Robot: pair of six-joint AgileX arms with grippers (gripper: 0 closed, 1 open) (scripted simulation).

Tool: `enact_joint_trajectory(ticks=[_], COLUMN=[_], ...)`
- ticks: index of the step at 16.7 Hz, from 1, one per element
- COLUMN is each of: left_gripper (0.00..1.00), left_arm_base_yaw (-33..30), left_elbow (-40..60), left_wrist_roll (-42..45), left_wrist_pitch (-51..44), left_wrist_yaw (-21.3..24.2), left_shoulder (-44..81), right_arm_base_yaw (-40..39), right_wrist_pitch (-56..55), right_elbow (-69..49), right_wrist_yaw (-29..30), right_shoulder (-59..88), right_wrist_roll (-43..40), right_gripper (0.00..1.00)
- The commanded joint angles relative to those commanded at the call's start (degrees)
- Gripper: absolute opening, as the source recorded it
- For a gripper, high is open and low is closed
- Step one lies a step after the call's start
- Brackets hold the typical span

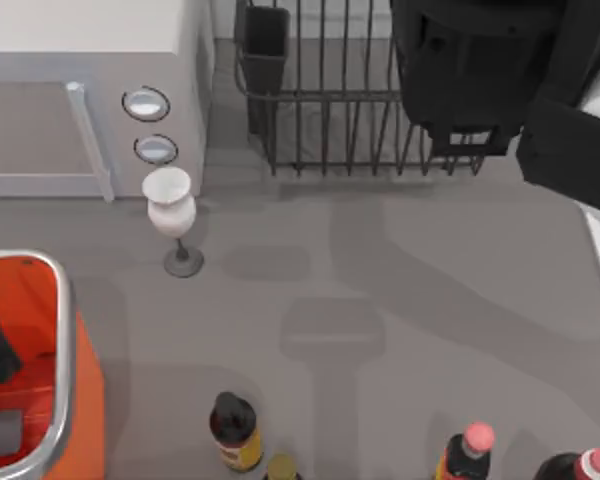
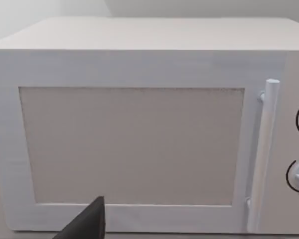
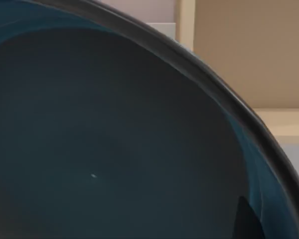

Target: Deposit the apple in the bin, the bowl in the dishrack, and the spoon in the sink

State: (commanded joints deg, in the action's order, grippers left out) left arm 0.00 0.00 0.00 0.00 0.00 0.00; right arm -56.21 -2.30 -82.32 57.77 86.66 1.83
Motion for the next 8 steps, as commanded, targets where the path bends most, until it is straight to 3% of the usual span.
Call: enact_joint_trajectory(ticks=[8], left_gripper=[1.0], left_arm_base_yaw=[0.0], left_elbow=[0.0], left_wrist_roll=[0.0], left_wrist_pitch=[0.0], left_wrist_yaw=[0.0], left_shoulder=[0.0], right_arm_base_yaw=[12.99], right_wrist_pitch=[-28.96], right_elbow=[3.51], right_wrist_yaw=[-12.7], right_shoulder=[22.94], right_wrist_roll=[-0.64], right_gripper=[0.0])
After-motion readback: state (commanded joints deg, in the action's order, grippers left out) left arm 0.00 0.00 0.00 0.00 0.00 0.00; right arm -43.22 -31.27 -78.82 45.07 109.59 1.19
